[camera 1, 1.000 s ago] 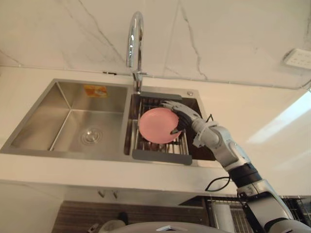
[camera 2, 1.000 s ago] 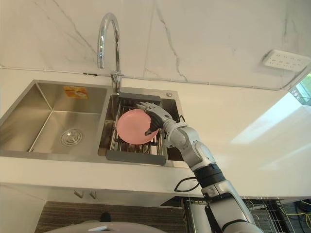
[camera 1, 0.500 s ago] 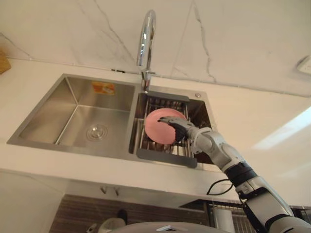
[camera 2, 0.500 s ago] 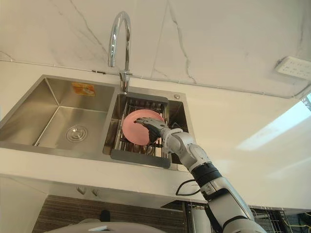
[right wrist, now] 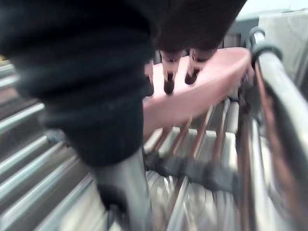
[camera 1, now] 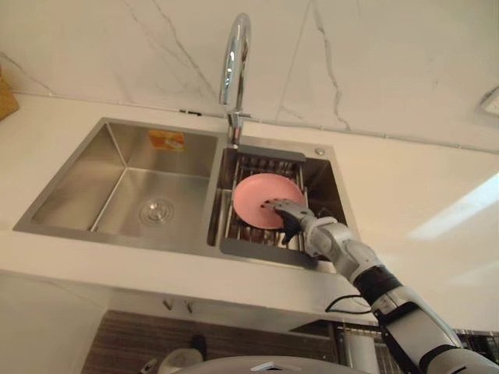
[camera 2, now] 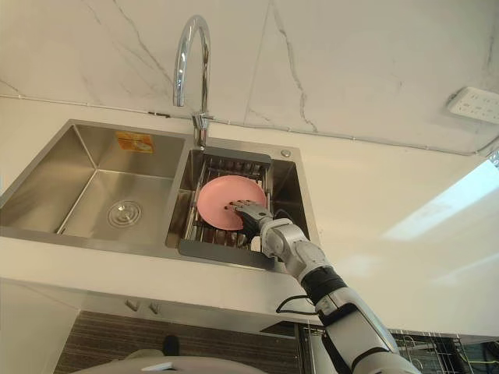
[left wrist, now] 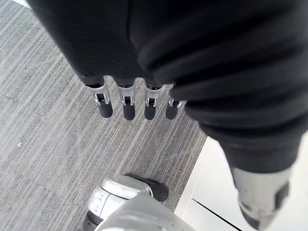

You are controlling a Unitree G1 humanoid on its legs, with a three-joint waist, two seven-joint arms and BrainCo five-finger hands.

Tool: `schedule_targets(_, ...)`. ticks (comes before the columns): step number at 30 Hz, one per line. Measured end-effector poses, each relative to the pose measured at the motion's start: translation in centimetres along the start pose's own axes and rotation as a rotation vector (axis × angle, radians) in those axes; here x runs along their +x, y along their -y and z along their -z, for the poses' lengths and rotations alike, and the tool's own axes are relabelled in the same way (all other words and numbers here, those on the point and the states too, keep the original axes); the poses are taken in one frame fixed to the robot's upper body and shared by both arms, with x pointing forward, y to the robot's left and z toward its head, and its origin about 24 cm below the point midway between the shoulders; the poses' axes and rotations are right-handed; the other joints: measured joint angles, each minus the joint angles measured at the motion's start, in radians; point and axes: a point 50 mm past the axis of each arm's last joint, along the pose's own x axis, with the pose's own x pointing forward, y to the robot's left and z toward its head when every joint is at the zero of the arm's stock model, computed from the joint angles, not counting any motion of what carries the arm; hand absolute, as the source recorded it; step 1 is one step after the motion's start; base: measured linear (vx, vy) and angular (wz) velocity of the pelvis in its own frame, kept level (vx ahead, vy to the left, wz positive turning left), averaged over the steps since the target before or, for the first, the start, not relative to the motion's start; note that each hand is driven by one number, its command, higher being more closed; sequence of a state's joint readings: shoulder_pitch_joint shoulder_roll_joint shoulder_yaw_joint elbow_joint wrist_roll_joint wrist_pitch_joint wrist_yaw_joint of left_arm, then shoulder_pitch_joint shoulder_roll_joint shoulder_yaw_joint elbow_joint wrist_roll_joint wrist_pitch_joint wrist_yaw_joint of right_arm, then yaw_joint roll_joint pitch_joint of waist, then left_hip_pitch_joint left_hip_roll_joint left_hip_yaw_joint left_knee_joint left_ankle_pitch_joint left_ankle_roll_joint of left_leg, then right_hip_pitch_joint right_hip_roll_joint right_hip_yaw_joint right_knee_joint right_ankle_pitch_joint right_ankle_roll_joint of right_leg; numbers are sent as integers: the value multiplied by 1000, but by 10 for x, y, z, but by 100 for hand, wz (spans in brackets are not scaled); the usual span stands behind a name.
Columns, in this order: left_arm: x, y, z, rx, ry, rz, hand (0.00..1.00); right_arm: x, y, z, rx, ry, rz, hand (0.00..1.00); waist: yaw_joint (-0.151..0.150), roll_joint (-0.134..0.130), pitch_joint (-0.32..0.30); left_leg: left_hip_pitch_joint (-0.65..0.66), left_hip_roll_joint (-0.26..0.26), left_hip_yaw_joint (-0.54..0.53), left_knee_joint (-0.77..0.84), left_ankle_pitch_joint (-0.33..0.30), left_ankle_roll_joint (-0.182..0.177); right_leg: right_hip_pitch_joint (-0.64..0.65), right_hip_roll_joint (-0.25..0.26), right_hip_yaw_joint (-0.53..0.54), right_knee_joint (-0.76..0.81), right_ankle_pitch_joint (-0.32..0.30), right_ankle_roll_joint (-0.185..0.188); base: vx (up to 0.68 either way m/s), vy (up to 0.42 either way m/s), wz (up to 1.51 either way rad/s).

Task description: Walk over to the sink, pick up the cup, carry it to the dishwasher, place the cup inside the dishwasher, then close the dishwasher door

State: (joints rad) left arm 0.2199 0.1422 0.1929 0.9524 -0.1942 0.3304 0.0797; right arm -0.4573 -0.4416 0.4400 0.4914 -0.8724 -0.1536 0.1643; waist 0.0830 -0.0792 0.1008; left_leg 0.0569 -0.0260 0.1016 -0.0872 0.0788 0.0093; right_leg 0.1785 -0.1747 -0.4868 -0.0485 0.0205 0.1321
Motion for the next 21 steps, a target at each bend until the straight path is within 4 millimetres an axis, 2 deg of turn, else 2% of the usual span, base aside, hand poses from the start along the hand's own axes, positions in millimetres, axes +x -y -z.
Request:
schedule_targets(5,0,0,-1,22,3,0,0,0,-2,9,-46,-52,95,0,3,0,0,2,-3,-19,0,0,0,9,-3,-19,10,-9,0,17,10,11)
schedule_targets(12,0,2,0,53,2,4,0,1,-2,7,-154,-76,283,0,4,8,10,19,1,-21,0,-7,-4,29,-1,-20,23,-33,-7,3,1,1)
schedule_targets(21,0,1,-4,138,33,6,0,-2,-6,11,-179,-112,376,0,5,-3,12,20,-5,-25,0,-9,-2,28,-8,-23,34,-39,-4,1,0,0)
